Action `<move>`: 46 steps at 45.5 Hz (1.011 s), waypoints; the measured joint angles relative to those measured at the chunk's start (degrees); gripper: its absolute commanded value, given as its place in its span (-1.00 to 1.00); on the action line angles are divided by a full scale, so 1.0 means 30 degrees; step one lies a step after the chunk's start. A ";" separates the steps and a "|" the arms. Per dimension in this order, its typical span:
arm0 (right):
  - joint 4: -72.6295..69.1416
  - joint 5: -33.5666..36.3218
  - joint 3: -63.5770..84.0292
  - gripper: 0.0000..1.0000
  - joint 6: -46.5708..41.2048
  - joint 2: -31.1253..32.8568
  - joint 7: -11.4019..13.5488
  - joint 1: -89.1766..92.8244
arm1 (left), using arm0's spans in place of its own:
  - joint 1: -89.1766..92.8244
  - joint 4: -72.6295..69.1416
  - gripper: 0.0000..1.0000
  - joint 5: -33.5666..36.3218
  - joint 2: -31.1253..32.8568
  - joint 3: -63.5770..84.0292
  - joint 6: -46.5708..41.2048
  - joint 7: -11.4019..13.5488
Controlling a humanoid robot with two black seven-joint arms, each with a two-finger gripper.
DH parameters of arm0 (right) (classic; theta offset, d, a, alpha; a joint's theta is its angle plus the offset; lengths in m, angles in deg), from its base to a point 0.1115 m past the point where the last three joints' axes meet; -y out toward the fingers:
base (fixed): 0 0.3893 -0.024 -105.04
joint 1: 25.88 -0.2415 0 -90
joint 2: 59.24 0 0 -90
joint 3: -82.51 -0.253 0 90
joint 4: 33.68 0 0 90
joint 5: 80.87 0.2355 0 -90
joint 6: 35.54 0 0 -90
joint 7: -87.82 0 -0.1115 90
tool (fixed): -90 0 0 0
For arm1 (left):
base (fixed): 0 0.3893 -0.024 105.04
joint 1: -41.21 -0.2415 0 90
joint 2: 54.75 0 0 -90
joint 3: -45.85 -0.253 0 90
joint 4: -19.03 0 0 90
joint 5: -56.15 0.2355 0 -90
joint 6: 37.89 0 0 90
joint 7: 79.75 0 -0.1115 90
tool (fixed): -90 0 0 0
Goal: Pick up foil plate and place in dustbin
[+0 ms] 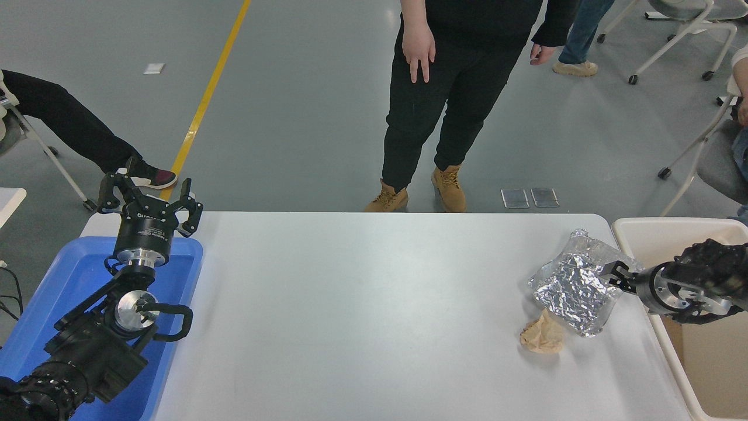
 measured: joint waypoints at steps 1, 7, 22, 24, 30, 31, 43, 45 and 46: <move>0.0017 -0.0002 -0.0087 0.55 0.0139 -0.0051 -0.0002 0.0085 | 0.0000 0.0000 0.98 0.0001 0.0000 0.0000 0.0000 0.0000; 0.0047 -0.0005 -0.0410 0.23 0.0799 -0.0274 -0.0005 0.0464 | -0.0001 0.0000 0.98 0.0000 0.0006 0.0000 0.0000 0.0000; 0.0087 0.0011 -0.1033 -0.62 0.1862 -0.0637 -0.0070 0.1148 | -0.0003 0.0000 0.98 0.0000 0.0007 0.0000 0.0000 0.0000; 0.0091 0.0012 -0.1087 -0.80 0.1922 -0.0659 -0.0082 0.1194 | -0.0003 0.0000 0.98 0.0001 0.0007 0.0000 0.0000 0.0000; 0.0092 0.0015 -0.1163 -1.00 0.2015 -0.0697 -0.0109 0.1264 | -0.0003 0.0000 0.98 0.0001 0.0003 -0.0001 0.0000 0.0000; 0.0092 0.0015 -0.1176 -1.00 0.2030 -0.0703 -0.0118 0.1273 | -0.0003 -0.0001 0.98 0.0000 0.0002 0.0000 0.0000 0.0000; 0.0078 0.0016 -0.1236 -1.00 0.2108 -0.0730 -0.0388 0.1274 | -0.0003 -0.0002 0.98 0.0001 -0.0005 0.0000 0.0000 0.0000; 0.0078 0.0016 -0.1249 -1.00 0.2116 -0.0730 -0.0446 0.1208 | -0.0004 -0.0002 0.98 0.0002 -0.0004 -0.0001 0.0000 0.0000; 0.0078 0.0018 -0.1256 -1.00 0.2123 -0.0730 -0.0463 0.1179 | -0.0004 -0.0002 0.98 0.0002 -0.0004 -0.0001 0.0000 0.0000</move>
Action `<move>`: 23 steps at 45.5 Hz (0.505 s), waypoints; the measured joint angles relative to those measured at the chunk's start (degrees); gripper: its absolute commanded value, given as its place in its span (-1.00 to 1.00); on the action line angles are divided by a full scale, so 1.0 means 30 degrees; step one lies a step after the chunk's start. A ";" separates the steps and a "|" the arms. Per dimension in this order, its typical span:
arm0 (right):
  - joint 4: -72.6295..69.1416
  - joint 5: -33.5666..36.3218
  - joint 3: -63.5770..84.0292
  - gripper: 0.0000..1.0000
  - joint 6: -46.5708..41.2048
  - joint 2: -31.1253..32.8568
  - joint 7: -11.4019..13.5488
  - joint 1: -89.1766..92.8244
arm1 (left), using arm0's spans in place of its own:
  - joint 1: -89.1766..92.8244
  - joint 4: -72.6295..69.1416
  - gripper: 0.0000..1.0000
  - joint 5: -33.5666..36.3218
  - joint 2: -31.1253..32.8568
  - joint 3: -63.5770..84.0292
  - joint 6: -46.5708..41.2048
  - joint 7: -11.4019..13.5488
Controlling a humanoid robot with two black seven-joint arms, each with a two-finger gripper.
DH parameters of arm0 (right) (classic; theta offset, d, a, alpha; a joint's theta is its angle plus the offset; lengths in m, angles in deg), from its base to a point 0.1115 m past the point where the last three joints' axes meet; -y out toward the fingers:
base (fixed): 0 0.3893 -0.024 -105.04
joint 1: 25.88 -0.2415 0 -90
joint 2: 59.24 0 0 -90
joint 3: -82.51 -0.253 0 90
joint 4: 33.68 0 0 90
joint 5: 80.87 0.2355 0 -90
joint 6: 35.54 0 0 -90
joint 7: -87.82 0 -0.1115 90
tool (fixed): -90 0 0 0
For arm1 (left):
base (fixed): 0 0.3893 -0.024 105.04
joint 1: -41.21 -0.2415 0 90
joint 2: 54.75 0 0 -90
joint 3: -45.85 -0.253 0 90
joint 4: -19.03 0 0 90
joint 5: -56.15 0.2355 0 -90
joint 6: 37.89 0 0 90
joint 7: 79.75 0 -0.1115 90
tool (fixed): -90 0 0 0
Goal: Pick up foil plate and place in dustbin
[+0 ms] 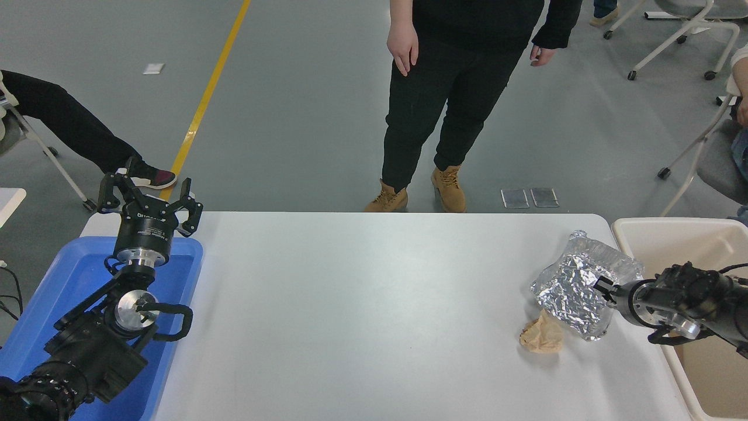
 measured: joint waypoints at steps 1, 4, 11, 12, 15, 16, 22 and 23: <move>0.0000 0.0004 -0.0010 -1.00 0.0003 0.0004 -0.0015 -0.0026 | -0.0001 0.0000 0.98 -0.0001 0.0001 0.0000 0.0000 0.0000; 0.0002 0.0011 -0.0056 -1.00 0.0018 0.0059 -0.0063 -0.0164 | -0.0002 0.0000 0.98 0.0000 0.0003 0.0000 0.0000 0.0000; 0.0032 0.0040 -0.0157 -1.00 0.0036 0.0231 -0.0130 -0.0862 | -0.0001 0.0004 0.98 0.0004 0.0004 0.0000 0.0000 0.0000; 0.0030 0.0045 -0.0159 -1.00 0.0013 0.0271 -0.0132 -0.0969 | -0.0001 0.0004 0.98 0.0000 0.0004 0.0000 0.0000 0.0000; -0.0057 0.0055 -0.0187 -1.00 -0.0070 0.0521 -0.0153 -0.1446 | -0.0001 0.0006 0.98 -0.0001 0.0004 0.0000 0.0000 0.0000; -0.0124 0.0058 -0.0191 -1.00 -0.0121 0.0667 -0.0155 -0.1655 | -0.0001 0.0006 0.98 -0.0001 0.0004 0.0000 0.0000 0.0000; -0.0606 0.0041 -0.0205 -1.00 -0.0458 0.1418 -0.0173 -0.2667 | 0.0001 0.0008 0.98 -0.0002 0.0001 0.0000 0.0000 0.0000; -0.0777 0.0031 -0.0194 -1.00 -0.0592 0.1625 -0.0173 -0.2934 | 0.0002 0.0008 0.98 -0.0002 -0.0002 0.0000 0.0000 0.0000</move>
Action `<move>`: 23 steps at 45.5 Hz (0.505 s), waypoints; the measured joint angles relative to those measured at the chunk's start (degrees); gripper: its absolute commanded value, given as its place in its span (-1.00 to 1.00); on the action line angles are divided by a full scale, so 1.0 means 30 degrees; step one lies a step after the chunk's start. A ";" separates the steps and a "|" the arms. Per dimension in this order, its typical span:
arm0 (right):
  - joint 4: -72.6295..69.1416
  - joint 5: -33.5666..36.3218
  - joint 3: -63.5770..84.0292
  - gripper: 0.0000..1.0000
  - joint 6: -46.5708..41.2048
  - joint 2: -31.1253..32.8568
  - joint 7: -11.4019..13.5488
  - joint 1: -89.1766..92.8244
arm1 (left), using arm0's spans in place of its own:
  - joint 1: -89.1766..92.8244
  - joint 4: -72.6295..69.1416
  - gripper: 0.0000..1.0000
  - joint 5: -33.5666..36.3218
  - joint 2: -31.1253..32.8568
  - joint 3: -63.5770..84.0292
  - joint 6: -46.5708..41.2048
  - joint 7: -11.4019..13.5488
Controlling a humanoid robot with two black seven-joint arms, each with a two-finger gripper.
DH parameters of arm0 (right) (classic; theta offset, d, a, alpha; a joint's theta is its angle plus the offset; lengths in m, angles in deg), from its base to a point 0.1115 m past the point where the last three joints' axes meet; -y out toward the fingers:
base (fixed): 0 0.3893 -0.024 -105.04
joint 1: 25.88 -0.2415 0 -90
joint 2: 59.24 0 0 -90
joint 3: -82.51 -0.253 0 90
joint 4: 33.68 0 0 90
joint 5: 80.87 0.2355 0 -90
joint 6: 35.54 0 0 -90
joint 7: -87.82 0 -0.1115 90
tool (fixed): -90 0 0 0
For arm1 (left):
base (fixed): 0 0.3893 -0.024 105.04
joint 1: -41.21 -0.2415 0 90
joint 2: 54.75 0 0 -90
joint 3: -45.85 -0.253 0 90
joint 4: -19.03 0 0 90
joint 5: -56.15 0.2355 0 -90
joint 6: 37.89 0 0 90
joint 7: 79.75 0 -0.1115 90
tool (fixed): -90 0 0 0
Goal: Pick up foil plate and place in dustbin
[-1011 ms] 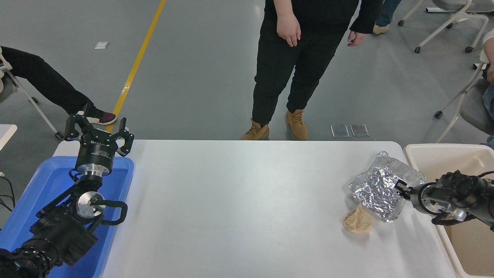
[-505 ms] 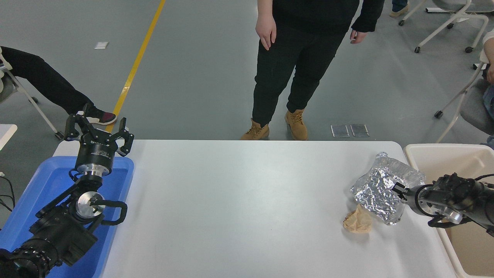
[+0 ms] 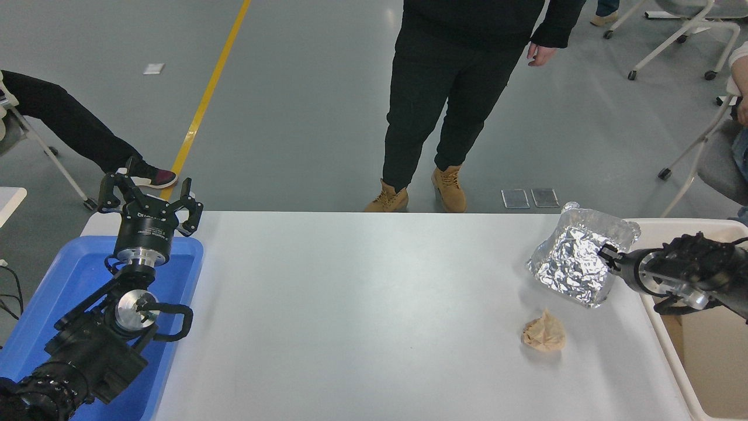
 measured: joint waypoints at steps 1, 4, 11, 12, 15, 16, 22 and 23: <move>-0.0120 -0.0004 0.0011 -1.00 -0.0088 0.0142 -0.0001 -0.0185 | 0.0000 0.0000 0.98 0.0005 0.0000 0.0000 0.0000 0.0000; -0.0655 -0.0019 0.0113 -1.00 -0.0463 0.0730 -0.0001 -0.0927 | 0.0004 0.0002 0.98 0.0001 -0.0003 0.0000 0.0000 -0.0001; -0.2142 -0.0065 0.0688 -1.00 -0.1652 0.2275 0.0001 -0.3200 | 0.0012 0.0003 0.98 0.0000 -0.0005 0.0000 0.0000 0.0000; -0.2345 -0.0072 0.0810 -1.00 -0.1885 0.2489 0.0002 -0.3549 | 0.0015 0.0004 0.98 0.0004 -0.0006 0.0000 0.0000 -0.0001; -0.2851 -0.0111 0.1149 -1.00 -0.2632 0.3157 0.0001 -0.4718 | 0.0014 0.0003 0.98 0.0002 -0.0005 0.0000 0.0000 0.0000; -0.3043 -0.0137 0.1276 -1.00 -0.2987 0.3429 0.0005 -0.5208 | 0.0015 0.0003 0.98 0.0006 -0.0005 0.0000 0.0000 -0.0001; -0.3633 -0.0644 0.1666 -1.00 -0.4596 0.4663 0.0003 -0.7356 | 0.0015 -0.0004 0.98 0.0000 -0.0004 0.0000 0.0000 0.0000; -0.3689 -0.0736 0.1701 -1.00 -0.4805 0.4829 0.0003 -0.7654 | 0.0015 -0.0004 0.98 0.0006 -0.0005 0.0000 0.0000 -0.0001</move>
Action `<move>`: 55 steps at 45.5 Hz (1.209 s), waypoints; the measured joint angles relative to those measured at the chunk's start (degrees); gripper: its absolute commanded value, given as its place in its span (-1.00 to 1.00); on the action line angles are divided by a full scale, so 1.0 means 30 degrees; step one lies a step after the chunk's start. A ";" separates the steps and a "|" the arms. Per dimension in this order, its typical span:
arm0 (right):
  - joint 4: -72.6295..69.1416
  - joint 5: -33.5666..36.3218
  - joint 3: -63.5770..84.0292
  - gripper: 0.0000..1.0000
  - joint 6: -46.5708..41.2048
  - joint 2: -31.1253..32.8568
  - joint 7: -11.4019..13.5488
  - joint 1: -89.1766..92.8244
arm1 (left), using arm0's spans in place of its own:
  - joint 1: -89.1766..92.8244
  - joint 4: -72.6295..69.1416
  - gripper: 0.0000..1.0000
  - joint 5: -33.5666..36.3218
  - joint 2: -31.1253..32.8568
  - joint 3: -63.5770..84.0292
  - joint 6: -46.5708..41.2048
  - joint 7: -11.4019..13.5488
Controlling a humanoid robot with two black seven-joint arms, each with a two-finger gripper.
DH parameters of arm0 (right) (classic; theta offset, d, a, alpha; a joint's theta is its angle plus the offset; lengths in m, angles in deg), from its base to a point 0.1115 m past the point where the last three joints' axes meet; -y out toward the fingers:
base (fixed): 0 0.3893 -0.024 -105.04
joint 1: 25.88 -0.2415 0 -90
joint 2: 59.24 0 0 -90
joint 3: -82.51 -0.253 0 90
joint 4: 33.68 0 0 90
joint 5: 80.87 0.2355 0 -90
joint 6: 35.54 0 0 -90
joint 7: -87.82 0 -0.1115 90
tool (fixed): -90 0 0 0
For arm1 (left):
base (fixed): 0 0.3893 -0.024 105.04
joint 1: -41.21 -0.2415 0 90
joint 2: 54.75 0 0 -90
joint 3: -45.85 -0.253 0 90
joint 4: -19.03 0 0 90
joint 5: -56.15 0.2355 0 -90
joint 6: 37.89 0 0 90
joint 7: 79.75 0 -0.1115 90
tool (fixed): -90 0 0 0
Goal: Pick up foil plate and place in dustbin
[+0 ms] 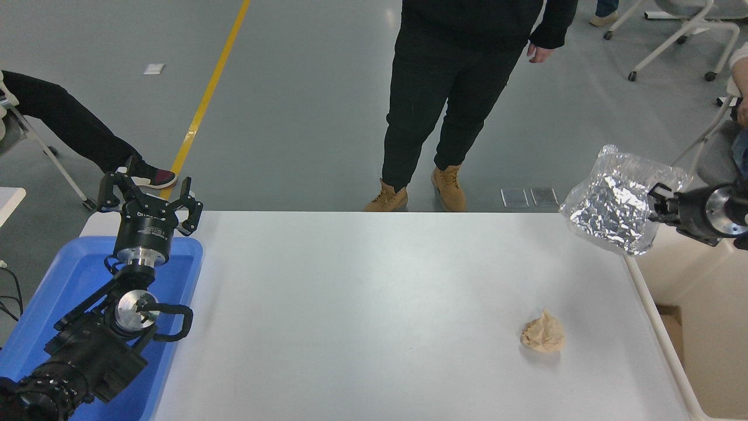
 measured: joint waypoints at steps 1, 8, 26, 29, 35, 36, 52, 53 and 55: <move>-0.0044 -0.0110 0.0033 -1.00 -0.0213 0.0161 -0.0001 -0.0311 | 0.0000 -0.0001 0.98 -0.0007 0.0001 0.0000 0.0000 0.0000; -0.0542 -0.0937 0.0250 -1.00 -0.2013 0.1452 -0.0005 -0.2602 | 0.0000 -0.0001 0.98 -0.0004 0.0003 -0.0011 0.0000 0.0000; -0.1286 -0.2808 0.0537 -1.00 -0.4523 0.3231 0.0009 -0.6353 | -0.0005 0.0000 0.98 -0.0007 0.0002 -0.0021 0.0000 0.0000; -0.1315 -0.2930 0.0586 -1.00 -0.4703 0.3339 0.0009 -0.6654 | -0.0006 0.0000 0.98 -0.0007 0.0002 -0.0020 0.0000 0.0000; -0.1359 -0.3062 0.0649 -1.00 -0.4917 0.3464 0.0009 -0.6990 | -0.0007 0.0000 0.98 -0.0007 0.0002 -0.0020 0.0000 0.0000; -0.1365 -0.3079 0.0655 -1.00 -0.4937 0.3478 0.0009 -0.7026 | -0.0008 -0.0001 0.98 -0.0006 0.0002 -0.0020 0.0000 0.0000; -0.1322 -0.3274 0.0702 -1.00 -0.5072 0.3571 0.0009 -0.7259 | -0.0009 -0.0004 0.98 -0.0007 0.0002 -0.0016 0.0000 0.0000; -0.1275 -0.3292 0.0702 -1.00 -0.5041 0.3572 0.0009 -0.7222 | -0.0009 -0.0004 0.98 -0.0005 0.0002 -0.0016 0.0000 0.0000; -0.1160 -0.3334 0.0708 -1.00 -0.4964 0.3572 0.0009 -0.7096 | -0.0009 -0.0004 0.98 -0.0007 0.0002 -0.0016 0.0000 0.0000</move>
